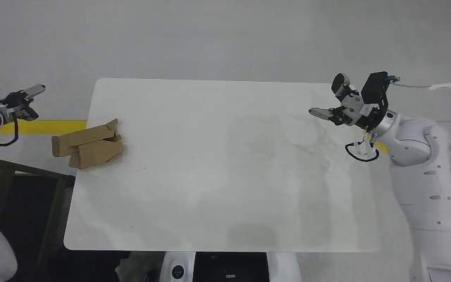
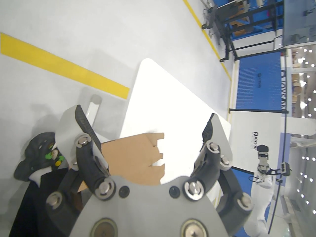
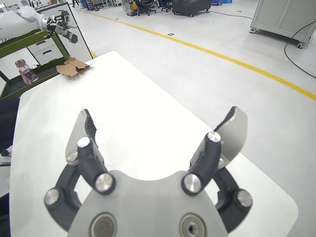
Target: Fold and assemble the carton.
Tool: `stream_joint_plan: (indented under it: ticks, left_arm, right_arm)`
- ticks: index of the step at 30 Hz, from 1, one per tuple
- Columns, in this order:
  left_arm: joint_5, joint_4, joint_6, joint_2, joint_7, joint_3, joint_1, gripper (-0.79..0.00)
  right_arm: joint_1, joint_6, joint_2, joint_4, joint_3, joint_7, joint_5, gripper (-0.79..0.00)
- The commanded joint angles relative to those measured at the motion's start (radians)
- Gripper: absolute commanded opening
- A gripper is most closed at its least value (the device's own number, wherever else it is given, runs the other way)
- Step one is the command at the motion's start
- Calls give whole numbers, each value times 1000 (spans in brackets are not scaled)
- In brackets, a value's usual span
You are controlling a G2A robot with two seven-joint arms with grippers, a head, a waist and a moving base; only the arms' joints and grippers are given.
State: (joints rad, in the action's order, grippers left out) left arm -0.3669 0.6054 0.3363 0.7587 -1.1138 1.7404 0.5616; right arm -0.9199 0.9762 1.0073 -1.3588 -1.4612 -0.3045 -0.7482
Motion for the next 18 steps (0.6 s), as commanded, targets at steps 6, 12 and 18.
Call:
stream_joint_plan:
  ticks: [6,12,18]
  left_arm:
    - [-177,-70,24,-21,26,-61,-33,0]
    - [-225,-119,69,-17,-74,-132,-66,0]
    - [-235,-150,77,-2,-90,-189,-91,0]
  right_arm:
    - [0,0,0,0,0,0,0,0]
    - [0,0,0,0,0,0,0,0]
    - [0,0,0,0,0,0,0,0]
